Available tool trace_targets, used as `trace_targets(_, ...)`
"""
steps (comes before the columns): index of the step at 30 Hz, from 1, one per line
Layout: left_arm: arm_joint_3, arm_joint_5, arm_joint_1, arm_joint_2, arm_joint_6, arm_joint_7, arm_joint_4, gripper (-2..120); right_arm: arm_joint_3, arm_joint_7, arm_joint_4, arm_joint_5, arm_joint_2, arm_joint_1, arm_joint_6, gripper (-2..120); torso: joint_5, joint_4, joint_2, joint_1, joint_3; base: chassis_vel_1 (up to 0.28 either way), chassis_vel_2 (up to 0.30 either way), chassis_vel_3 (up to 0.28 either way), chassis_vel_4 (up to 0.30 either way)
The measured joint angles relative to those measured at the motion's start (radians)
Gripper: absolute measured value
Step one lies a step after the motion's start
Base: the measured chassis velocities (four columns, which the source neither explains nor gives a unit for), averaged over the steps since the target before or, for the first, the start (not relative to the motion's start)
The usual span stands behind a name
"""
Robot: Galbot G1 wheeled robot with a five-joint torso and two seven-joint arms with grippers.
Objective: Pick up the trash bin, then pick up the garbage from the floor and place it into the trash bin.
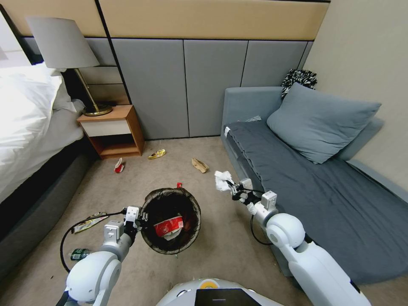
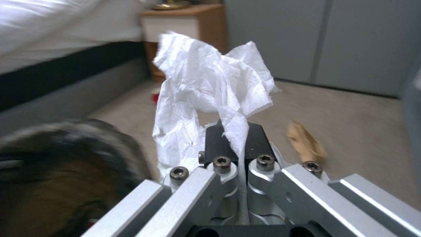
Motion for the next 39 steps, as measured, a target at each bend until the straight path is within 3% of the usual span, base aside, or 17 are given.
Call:
trace_targets(19, 0.008, -0.003, 0.000, -0.001, 0.014, -0.001, -0.006, 1, -0.287, -0.044, 0.062, 0.077, -0.038, 0.146, -0.050, 0, 0.0000, -0.0001, 0.000, 0.000, 0.000, 0.000, 0.000, 0.000, 0.000)
trace_targets(36, 0.011, -0.005, -0.010, -0.009, 0.022, -0.002, 0.000, 1, -0.386, -0.023, 0.040, 0.041, -0.039, 0.145, -0.098, 0, 0.0001, -0.0001, 0.000, 0.000, 0.000, 0.000, 0.000, 0.000, 0.000)
trace_targets(39, 0.011, -0.006, -0.010, -0.009, 0.022, -0.002, 0.001, 1, -0.388, -0.023, 0.040, 0.035, -0.038, 0.145, -0.107, 6, 0.0001, -0.0001, 0.000, 0.000, 0.000, 0.000, 0.000, 0.000, 0.000)
